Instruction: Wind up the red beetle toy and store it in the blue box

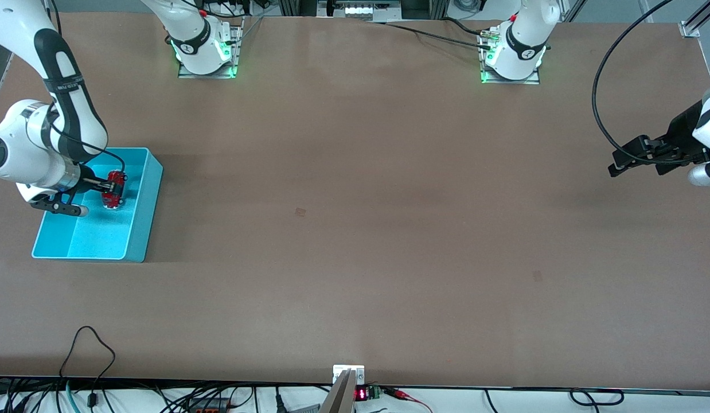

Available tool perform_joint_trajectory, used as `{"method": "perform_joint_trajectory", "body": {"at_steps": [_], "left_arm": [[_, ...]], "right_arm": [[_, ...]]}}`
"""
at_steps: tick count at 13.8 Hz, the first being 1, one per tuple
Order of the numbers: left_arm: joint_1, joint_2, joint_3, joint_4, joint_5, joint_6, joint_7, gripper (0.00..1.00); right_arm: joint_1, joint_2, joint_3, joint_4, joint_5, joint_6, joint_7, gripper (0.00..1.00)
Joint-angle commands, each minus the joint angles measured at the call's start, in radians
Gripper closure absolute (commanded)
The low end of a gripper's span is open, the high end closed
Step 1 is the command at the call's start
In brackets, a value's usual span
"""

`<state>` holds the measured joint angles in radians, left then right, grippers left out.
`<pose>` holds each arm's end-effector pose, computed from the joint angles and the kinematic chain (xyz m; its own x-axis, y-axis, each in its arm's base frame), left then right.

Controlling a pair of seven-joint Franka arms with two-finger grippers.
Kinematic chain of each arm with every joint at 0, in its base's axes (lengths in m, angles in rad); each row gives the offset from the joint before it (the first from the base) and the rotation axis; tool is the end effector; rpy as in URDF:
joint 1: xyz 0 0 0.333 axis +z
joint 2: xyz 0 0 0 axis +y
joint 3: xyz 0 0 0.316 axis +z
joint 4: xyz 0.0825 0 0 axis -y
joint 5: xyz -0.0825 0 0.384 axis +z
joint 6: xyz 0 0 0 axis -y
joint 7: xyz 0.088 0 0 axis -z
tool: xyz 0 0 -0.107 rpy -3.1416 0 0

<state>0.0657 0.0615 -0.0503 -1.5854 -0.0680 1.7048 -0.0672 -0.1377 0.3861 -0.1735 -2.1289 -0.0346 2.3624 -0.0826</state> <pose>0.5850 0.0035 0.5950 0.9944 0.0916 0.0527 0.0876 -0.9934 0.0745 0.5317 -0.1721 0.2161 0.9682 -0.1965 -0.1549 -0.1871 -0.9796 0.0728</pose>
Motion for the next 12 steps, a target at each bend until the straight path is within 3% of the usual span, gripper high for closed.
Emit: {"method": "perform_joint_trajectory", "body": {"at_steps": [1,2,4,8,12], "left_arm": [[-0.006,-0.006,0.003,0.001,0.004,0.007,0.009,0.00],[-0.006,-0.006,0.003,0.001,0.002,0.007,0.009,0.00],[-0.006,-0.006,0.003,0.001,0.002,0.007,0.009,0.00],[-0.006,-0.006,0.003,-0.001,0.002,0.009,0.009,0.00],[-0.006,-0.006,0.003,0.001,0.002,0.010,0.010,0.00]], "right_arm": [[0.006,0.010,-0.001,0.007,0.018,0.012,-0.008,0.35],[0.006,0.010,-0.001,0.007,0.018,0.012,-0.009,0.34],[0.006,0.004,-0.001,0.012,0.018,0.012,-0.011,0.00],[0.009,-0.099,0.008,0.050,0.010,-0.046,-0.014,0.00],[0.010,-0.190,0.040,0.255,0.012,-0.347,-0.017,0.00]]}}
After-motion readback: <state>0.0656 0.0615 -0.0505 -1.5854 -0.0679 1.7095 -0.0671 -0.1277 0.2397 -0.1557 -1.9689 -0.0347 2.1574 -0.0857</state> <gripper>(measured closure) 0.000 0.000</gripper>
